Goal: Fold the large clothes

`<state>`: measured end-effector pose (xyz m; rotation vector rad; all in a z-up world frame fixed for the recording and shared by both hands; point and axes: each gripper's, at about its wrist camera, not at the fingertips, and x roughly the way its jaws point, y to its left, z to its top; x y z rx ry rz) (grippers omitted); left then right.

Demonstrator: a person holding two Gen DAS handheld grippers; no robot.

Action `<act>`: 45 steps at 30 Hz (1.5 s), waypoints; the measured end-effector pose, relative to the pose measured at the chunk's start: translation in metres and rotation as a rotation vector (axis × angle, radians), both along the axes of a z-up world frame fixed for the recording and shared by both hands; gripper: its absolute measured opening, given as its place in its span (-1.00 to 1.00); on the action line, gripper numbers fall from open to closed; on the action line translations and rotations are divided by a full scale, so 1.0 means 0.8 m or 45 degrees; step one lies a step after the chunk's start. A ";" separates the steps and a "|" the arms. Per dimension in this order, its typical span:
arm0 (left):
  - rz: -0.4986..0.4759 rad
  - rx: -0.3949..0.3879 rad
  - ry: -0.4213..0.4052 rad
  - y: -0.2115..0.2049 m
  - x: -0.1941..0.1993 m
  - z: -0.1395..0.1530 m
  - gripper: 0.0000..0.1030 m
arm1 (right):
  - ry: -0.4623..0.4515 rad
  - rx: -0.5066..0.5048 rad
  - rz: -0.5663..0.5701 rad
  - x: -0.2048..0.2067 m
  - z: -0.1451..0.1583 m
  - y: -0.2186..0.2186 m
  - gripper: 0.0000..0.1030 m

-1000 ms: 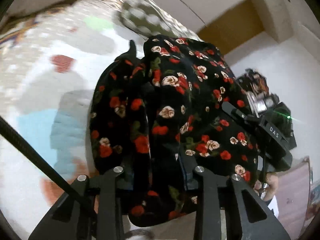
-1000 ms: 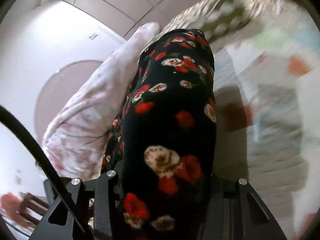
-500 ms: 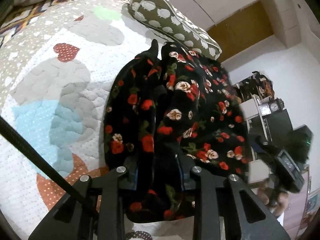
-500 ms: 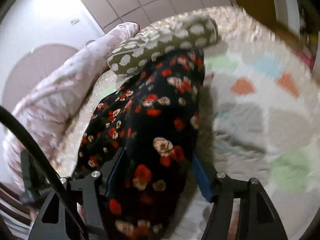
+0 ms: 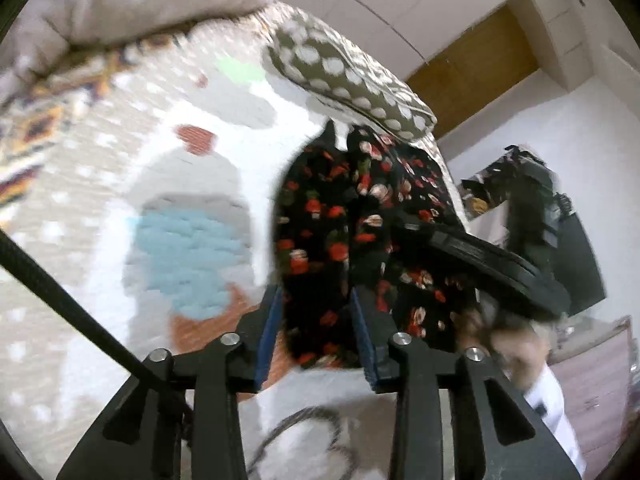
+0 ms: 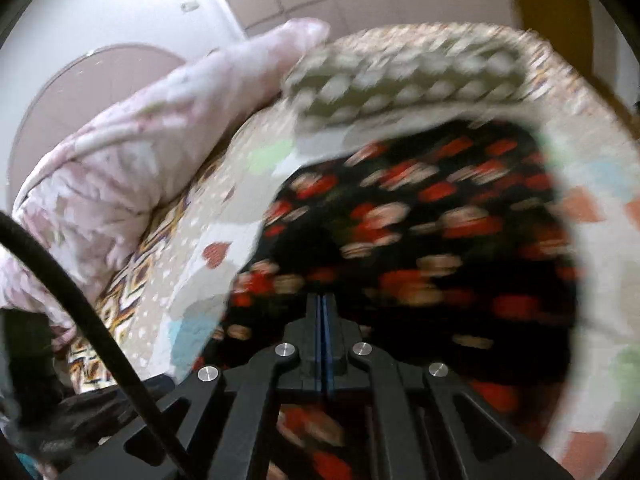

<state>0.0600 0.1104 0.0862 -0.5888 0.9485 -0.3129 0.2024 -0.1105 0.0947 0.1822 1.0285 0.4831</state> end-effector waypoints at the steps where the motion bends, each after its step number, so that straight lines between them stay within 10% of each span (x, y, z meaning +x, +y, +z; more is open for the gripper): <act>1: 0.015 0.024 -0.012 0.008 -0.011 0.001 -0.18 | 0.032 0.005 0.029 0.004 -0.010 0.012 -0.96; 11: 0.141 0.164 -0.013 0.022 -0.084 0.013 0.07 | 0.076 -0.031 0.075 0.010 -0.042 0.064 -0.95; 21: 0.180 0.294 -0.121 0.010 -0.132 0.040 0.37 | -0.249 0.083 0.004 -0.088 0.079 -0.059 -0.92; 28: 0.169 0.313 -0.090 -0.003 -0.150 0.034 0.39 | 0.078 0.466 -0.169 -0.071 -0.027 -0.152 -1.00; 31: 0.166 0.356 -0.094 -0.010 -0.154 0.034 0.39 | 0.023 0.324 -0.187 -0.070 -0.052 -0.145 -1.00; 40: 0.331 0.622 -0.283 -0.021 -0.181 0.059 0.74 | -0.174 0.177 0.016 -0.107 0.039 -0.050 -0.84; 45: 0.411 0.723 -0.364 -0.014 -0.200 0.080 0.85 | 0.001 0.208 0.179 -0.093 -0.007 0.029 -0.84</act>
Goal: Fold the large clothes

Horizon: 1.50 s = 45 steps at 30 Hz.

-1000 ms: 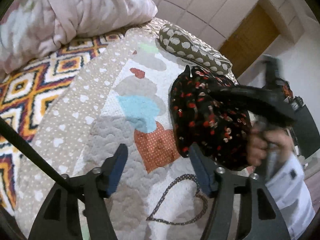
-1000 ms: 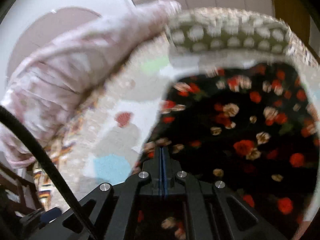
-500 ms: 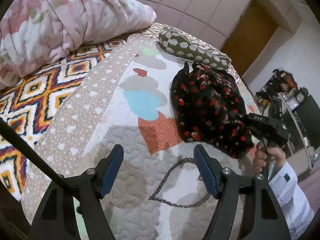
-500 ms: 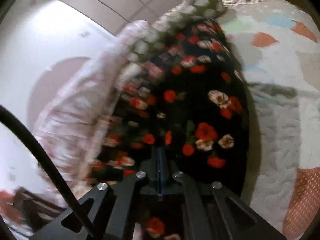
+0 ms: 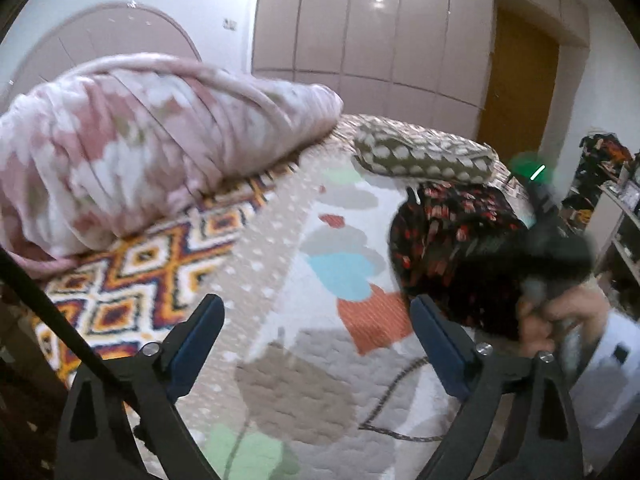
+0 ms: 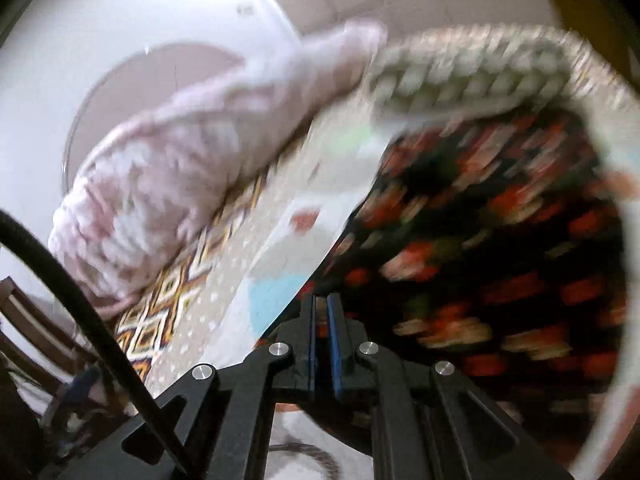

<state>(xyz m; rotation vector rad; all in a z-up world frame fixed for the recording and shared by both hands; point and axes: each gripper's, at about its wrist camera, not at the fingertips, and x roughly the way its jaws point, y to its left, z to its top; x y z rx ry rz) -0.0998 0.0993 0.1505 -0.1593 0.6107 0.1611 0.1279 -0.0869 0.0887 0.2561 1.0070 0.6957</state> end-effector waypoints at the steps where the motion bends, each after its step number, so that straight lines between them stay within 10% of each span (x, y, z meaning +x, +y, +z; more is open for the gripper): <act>1: 0.018 0.015 -0.011 0.001 -0.004 0.004 0.86 | 0.104 0.013 0.031 0.004 -0.027 0.015 -0.83; 10: 0.185 0.102 -0.208 0.010 -0.048 0.039 1.00 | -0.069 0.065 0.040 -0.066 0.012 -0.010 -0.83; 16: 0.112 0.082 -0.228 -0.008 -0.064 0.051 1.00 | -0.115 0.089 -0.197 -0.086 0.016 -0.095 -0.82; 22: 0.078 0.076 -0.200 -0.032 -0.072 0.050 1.00 | 0.005 0.044 -0.258 -0.092 -0.024 -0.125 -0.77; 26: -0.003 -0.005 -0.105 -0.044 -0.066 0.031 1.00 | -0.093 -0.027 -0.202 -0.137 0.007 -0.124 -0.11; 36: -0.170 -0.061 0.150 -0.114 -0.064 -0.031 1.00 | -0.173 -0.277 -0.372 -0.250 0.002 -0.186 -0.08; 45: -0.066 0.074 -0.164 -0.116 -0.124 0.030 1.00 | -0.221 -0.304 -0.457 -0.293 0.022 -0.194 -0.05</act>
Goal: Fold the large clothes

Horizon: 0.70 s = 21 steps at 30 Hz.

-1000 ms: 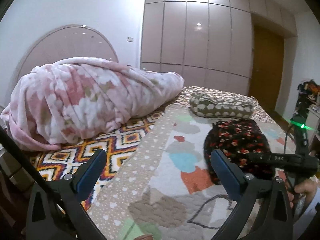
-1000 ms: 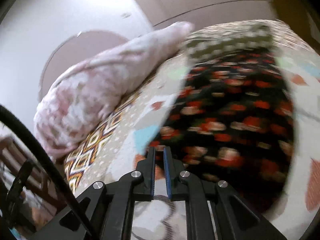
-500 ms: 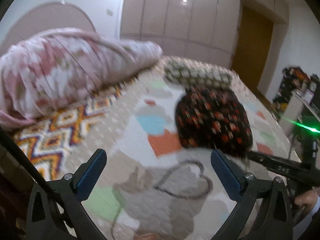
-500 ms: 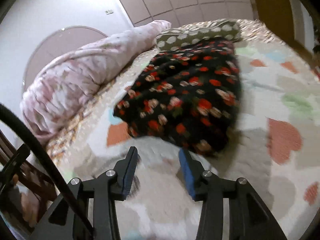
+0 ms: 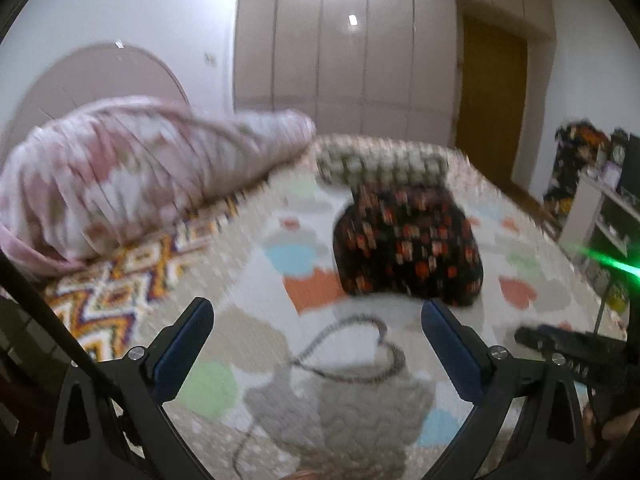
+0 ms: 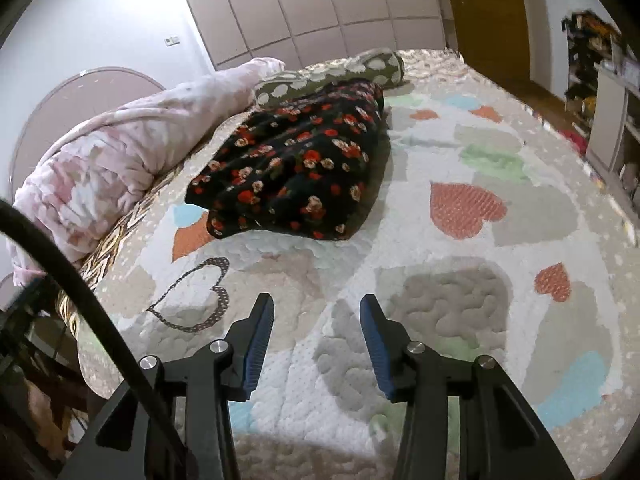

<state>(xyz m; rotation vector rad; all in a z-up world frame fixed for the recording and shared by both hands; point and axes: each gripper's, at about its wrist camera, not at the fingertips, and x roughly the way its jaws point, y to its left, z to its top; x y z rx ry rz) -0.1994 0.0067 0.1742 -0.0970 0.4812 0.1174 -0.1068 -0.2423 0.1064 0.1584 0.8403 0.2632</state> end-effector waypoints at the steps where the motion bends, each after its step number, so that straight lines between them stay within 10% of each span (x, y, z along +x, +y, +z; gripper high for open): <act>1: 0.004 -0.003 -0.020 0.003 -0.004 0.006 1.00 | -0.015 -0.022 0.007 -0.004 0.007 0.002 -0.05; 12: -0.057 -0.008 0.009 -0.004 -0.027 0.022 1.00 | -0.329 -0.701 -0.048 -0.052 0.113 0.000 0.45; 21: -0.083 -0.032 0.108 -0.011 -0.019 -0.002 1.00 | -0.130 -0.491 -0.049 -0.042 0.037 0.021 0.45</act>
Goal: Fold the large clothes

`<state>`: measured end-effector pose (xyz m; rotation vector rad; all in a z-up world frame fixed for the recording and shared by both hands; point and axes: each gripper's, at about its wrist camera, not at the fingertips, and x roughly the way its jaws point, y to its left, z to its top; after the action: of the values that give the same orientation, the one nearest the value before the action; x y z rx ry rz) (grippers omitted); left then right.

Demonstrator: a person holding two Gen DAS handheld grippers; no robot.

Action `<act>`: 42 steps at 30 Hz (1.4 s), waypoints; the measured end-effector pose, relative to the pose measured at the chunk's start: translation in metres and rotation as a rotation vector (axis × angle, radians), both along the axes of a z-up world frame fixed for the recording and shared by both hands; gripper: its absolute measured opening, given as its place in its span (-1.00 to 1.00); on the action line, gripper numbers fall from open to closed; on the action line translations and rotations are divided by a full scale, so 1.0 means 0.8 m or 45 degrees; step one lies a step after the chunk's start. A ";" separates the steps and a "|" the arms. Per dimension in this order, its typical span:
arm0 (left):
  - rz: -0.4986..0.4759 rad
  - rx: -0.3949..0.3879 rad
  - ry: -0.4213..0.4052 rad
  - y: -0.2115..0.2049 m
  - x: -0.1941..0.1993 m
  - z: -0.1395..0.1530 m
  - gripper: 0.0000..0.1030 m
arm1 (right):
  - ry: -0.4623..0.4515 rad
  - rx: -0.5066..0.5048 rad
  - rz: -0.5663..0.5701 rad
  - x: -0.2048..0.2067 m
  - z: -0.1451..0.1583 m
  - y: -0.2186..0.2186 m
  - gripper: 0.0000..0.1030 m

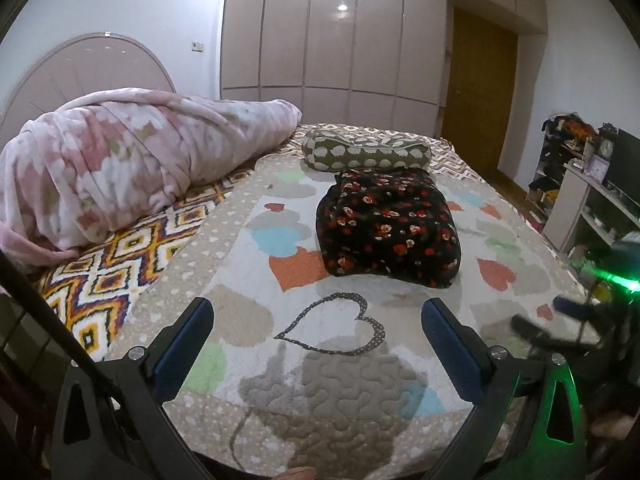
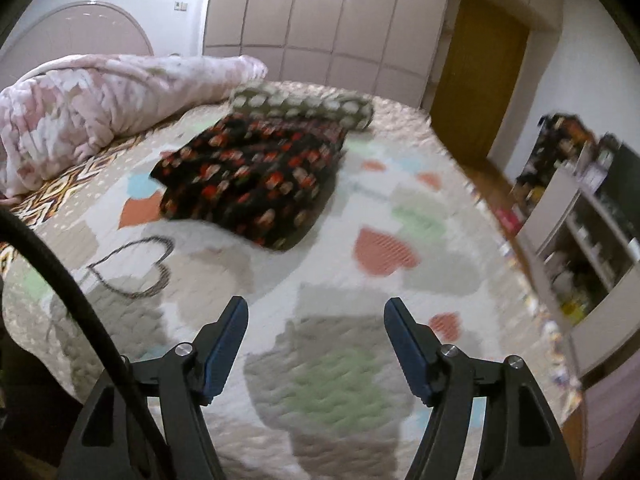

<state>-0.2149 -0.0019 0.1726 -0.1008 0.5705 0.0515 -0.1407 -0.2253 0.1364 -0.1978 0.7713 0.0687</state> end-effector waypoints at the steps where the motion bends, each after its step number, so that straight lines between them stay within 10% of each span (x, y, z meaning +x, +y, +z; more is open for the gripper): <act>1: 0.000 0.002 -0.007 -0.001 0.001 0.000 1.00 | 0.014 0.007 0.007 0.000 -0.006 0.005 0.45; 42: 0.034 -0.021 0.253 -0.008 0.029 -0.050 1.00 | 0.130 0.074 -0.014 -0.001 -0.040 0.025 0.47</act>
<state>-0.1919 -0.0080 0.1323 -0.1201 0.7685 0.0838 -0.1411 -0.2053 0.1042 -0.1357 0.8714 0.0911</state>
